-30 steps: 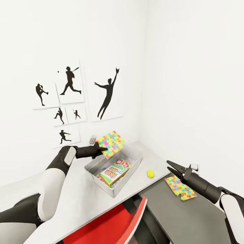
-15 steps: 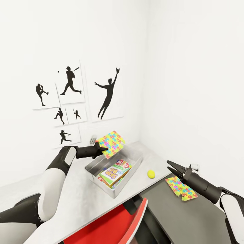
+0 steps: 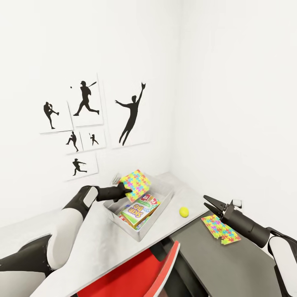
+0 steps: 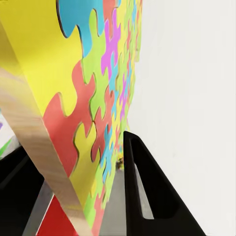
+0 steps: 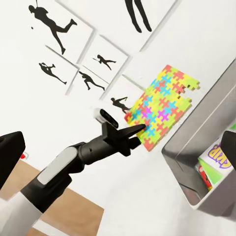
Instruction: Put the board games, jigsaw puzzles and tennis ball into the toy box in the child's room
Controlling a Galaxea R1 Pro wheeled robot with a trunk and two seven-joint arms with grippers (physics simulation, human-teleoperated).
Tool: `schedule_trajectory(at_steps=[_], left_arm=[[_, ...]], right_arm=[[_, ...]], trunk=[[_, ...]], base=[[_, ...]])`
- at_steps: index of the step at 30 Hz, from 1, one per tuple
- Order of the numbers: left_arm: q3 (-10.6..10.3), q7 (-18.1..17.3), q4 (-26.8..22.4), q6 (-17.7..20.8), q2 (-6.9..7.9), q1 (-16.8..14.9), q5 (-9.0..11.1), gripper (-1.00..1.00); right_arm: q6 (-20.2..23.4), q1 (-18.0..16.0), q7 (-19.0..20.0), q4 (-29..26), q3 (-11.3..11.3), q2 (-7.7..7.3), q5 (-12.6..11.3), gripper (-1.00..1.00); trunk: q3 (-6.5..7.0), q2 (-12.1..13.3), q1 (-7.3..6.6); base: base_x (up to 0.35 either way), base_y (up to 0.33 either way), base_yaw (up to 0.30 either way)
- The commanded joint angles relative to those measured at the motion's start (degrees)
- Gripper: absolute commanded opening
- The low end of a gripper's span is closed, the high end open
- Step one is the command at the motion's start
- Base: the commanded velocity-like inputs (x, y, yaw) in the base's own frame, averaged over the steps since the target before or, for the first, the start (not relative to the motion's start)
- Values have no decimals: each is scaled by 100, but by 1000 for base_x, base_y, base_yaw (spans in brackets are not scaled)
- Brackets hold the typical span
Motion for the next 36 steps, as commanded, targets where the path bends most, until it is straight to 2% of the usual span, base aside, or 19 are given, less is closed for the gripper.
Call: schedule_trajectory(at_steps=[1,5,9,11,18,28,36], left_arm=[[43,52,24,-13,-14,-4,9,-100],[40,259,142,-188,-74,-4,17,-100],[37,291,181,-338,-142,-1,18,-100],[32,299,373,-530,-162,-2,19,-100],[27,302,751,-848,-248,-3,11,-100],[27,302,877,-903,-370,0,10,-100],[27,309,976,-934,-412,-2,10,-100]], right_arm=[[29,-2,29,1,-8,0,17,100],[29,-6,34,1,-10,0,17,100],[29,-3,44,1,-7,0,17,100],[29,-3,48,1,-9,0,17,100],[29,0,55,1,-14,-1,17,100],[29,0,56,1,-11,0,10,100],[36,-6,56,1,-11,-5,9,100]], trunk=[[-2,-5,2],[-2,-5,2],[-2,-5,2],[-2,-5,2],[-2,-5,2],[-2,-5,2],[-2,-5,2]], base=[[0,0,0],[0,0,0],[0,0,0],[0,0,0],[0,0,0],[0,0,0],[0,0,0]])
